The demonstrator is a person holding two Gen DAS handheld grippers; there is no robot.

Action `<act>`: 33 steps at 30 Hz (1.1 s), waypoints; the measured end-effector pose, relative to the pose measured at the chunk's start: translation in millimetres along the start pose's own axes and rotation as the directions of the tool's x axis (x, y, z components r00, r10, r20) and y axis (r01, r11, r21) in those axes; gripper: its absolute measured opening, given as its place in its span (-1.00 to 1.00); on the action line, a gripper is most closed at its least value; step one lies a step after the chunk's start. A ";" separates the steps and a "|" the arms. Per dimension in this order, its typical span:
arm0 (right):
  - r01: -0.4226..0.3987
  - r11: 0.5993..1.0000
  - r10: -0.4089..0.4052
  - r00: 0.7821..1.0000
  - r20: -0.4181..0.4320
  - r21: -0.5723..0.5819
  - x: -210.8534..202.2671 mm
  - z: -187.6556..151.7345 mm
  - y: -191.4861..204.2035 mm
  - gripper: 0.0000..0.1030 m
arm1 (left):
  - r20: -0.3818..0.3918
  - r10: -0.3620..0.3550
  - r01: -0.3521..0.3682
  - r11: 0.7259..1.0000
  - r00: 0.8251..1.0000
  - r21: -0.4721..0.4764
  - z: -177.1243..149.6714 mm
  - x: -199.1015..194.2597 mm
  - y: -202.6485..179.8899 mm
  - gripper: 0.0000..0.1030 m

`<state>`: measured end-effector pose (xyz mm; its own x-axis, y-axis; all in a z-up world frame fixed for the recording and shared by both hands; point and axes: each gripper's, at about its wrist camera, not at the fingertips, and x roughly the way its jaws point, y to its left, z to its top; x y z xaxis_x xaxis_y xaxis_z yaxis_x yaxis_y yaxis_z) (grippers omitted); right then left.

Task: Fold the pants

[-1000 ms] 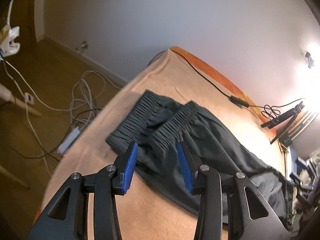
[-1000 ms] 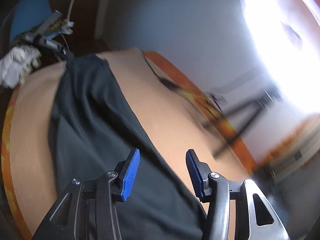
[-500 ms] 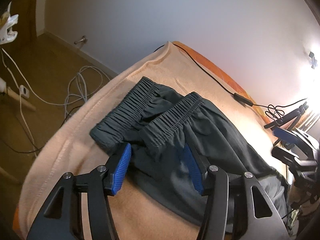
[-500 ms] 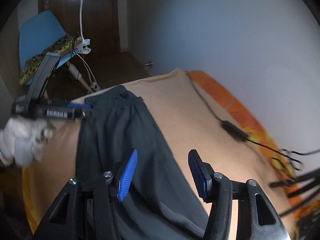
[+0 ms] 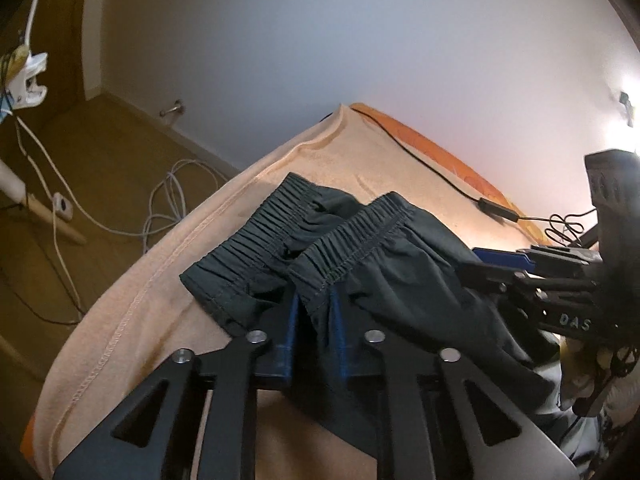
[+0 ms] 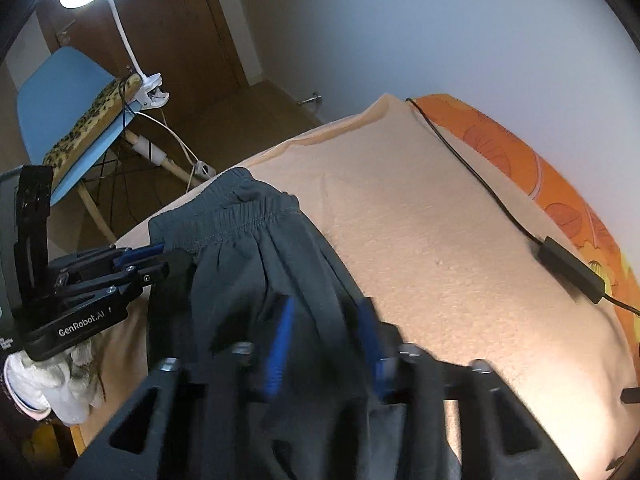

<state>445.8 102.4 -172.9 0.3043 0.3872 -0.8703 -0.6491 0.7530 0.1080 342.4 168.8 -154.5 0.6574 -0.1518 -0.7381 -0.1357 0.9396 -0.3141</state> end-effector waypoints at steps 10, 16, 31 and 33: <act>0.117 0.988 -0.105 0.988 0.114 -0.103 -28.4 22.1 27.6 -1.00 | 0.048 -0.033 0.032 0.999 0.998 0.008 5.6 -23.8 6.3 -0.82; 0.155 0.975 -0.132 0.981 0.145 -0.158 -19.6 49.6 47.8 -1.00 | 0.055 -0.006 0.006 1.000 0.998 -0.006 10.3 -31.7 21.5 -0.83; 0.146 0.978 -0.144 0.989 0.020 -0.151 46.0 52.6 42.7 -0.87 | -0.031 0.099 -0.100 0.995 0.995 -0.025 15.3 -6.3 42.1 -0.62; 0.150 0.977 -0.149 0.989 0.016 -0.149 40.0 49.3 41.9 -0.38 | -0.042 0.124 -0.126 0.991 0.991 -0.037 18.6 -6.8 45.4 -0.45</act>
<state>465.0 175.6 -179.5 0.4091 0.2790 -0.8688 -0.6926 0.7149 -0.0965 345.5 218.1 -152.6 0.6035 -0.0468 -0.7960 -0.2447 0.9393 -0.2407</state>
